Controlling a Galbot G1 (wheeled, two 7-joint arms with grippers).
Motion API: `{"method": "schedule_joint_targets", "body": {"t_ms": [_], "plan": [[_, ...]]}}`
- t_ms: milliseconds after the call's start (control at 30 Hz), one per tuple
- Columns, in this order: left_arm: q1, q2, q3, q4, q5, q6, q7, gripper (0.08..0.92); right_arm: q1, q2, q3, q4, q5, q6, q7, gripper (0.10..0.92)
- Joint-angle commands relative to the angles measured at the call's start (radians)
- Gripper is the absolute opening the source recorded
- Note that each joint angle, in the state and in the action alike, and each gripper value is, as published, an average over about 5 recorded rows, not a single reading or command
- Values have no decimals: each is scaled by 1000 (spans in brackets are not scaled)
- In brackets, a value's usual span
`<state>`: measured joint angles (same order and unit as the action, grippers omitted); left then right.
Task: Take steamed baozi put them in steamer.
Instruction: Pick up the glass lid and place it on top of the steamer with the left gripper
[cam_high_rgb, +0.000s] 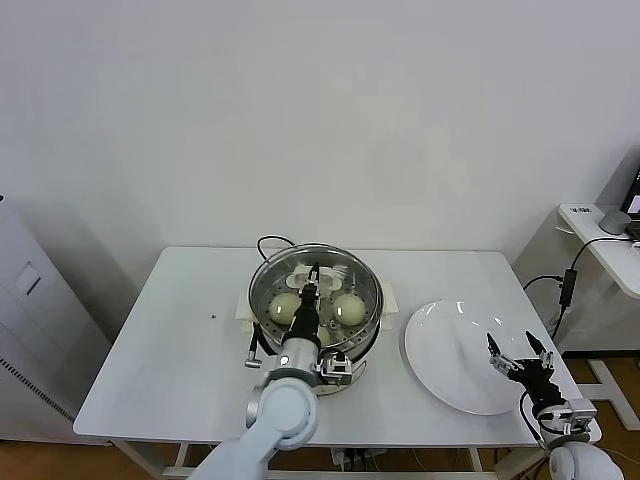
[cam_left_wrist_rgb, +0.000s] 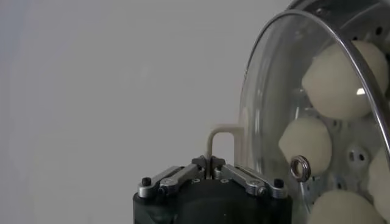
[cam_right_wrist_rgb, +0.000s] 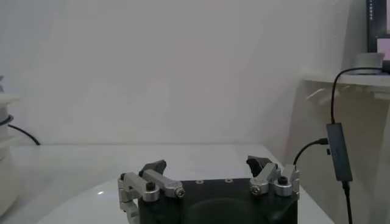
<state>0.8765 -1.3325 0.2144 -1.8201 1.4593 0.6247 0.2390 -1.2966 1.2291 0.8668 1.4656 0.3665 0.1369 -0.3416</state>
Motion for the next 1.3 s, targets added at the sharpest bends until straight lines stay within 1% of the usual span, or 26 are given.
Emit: {"method": "schedule_joint_targets", "body": {"t_ms": [33, 467, 733, 967, 1033, 1100, 1200, 1300], "plan": [[0, -10, 8, 18, 2, 0, -4, 107, 0, 0, 2, -3, -1, 1, -2, 823], [-1, -16, 6, 33, -18, 4, -14, 107, -6, 1, 8, -4, -1, 3, -7, 823], [2, -11, 7, 39, -98, 14, -46, 107, -7, 4, 9, -5, -2, 4, -9, 823], [18, -2, 9, 14, -148, 65, -70, 114, -9, 9, 9, -3, -4, 5, -10, 823], [26, 2, 4, -14, -166, 69, -71, 143, -11, 10, 9, -2, -5, 5, -12, 823], [38, 12, -2, -70, -195, 73, -59, 198, -13, 10, 10, -2, -5, 6, -13, 823], [64, 40, -14, -195, -301, 67, -29, 285, -15, 9, 12, -3, -4, 7, -16, 823], [90, 70, -38, -322, -494, 33, 13, 372, -14, 8, 13, -5, -4, 8, -17, 823]]}}
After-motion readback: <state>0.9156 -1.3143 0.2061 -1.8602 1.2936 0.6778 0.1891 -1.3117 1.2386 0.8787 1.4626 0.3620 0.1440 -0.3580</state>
